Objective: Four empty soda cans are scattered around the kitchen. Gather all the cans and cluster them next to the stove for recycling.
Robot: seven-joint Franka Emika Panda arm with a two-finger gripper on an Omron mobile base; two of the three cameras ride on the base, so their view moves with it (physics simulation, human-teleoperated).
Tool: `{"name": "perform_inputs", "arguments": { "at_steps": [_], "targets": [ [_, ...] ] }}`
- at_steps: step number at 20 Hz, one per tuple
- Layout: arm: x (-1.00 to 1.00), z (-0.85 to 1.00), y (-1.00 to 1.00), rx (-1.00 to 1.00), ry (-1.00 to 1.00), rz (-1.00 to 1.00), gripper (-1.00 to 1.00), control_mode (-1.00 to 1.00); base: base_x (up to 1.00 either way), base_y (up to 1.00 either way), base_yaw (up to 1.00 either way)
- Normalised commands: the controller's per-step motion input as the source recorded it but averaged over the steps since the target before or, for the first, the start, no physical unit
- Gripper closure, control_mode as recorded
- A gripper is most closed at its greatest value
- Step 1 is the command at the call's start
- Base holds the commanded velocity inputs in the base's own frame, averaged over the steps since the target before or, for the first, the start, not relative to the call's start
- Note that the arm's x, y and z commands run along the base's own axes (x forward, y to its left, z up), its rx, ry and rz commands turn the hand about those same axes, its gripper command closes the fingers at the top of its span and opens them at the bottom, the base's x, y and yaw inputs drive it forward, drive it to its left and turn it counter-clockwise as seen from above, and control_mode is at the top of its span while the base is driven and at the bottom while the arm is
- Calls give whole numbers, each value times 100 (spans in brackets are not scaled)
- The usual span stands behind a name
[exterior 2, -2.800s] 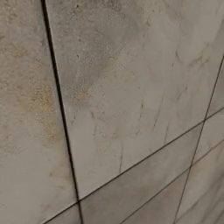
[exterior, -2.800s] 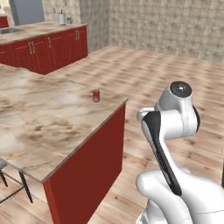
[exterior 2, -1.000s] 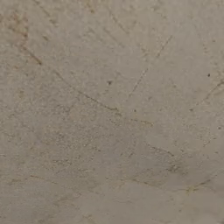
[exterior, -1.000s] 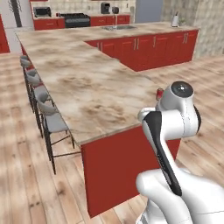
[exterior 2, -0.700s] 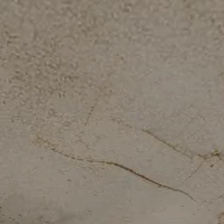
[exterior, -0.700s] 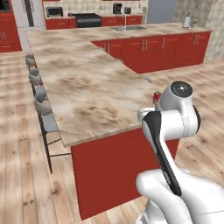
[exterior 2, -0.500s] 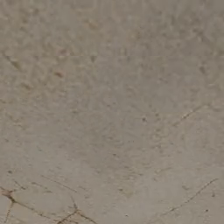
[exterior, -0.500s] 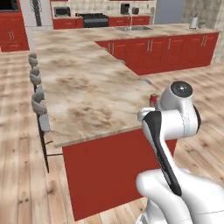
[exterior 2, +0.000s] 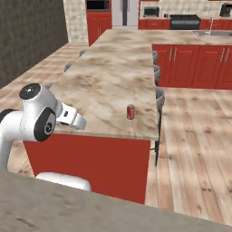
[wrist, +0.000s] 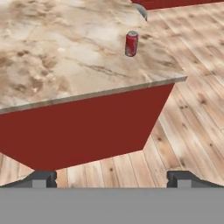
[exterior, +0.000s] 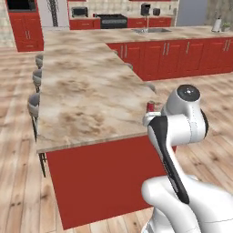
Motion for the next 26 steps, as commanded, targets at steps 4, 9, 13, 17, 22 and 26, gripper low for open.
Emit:
{"name": "perform_inputs", "arguments": {
  "at_steps": [4,9,13,17,22,26],
  "targets": [
    [0,0,0,0,0,0,-100,100,7,-56,19],
    [0,0,0,0,0,0,-100,100,4,-65,19],
    [0,0,0,0,0,0,-100,100,14,-46,14],
    [0,0,0,0,0,0,-100,100,33,-41,11],
    [0,0,0,0,0,0,-100,100,45,-20,9],
    [0,0,0,0,0,0,-100,100,49,-10,8]
  ]
}}
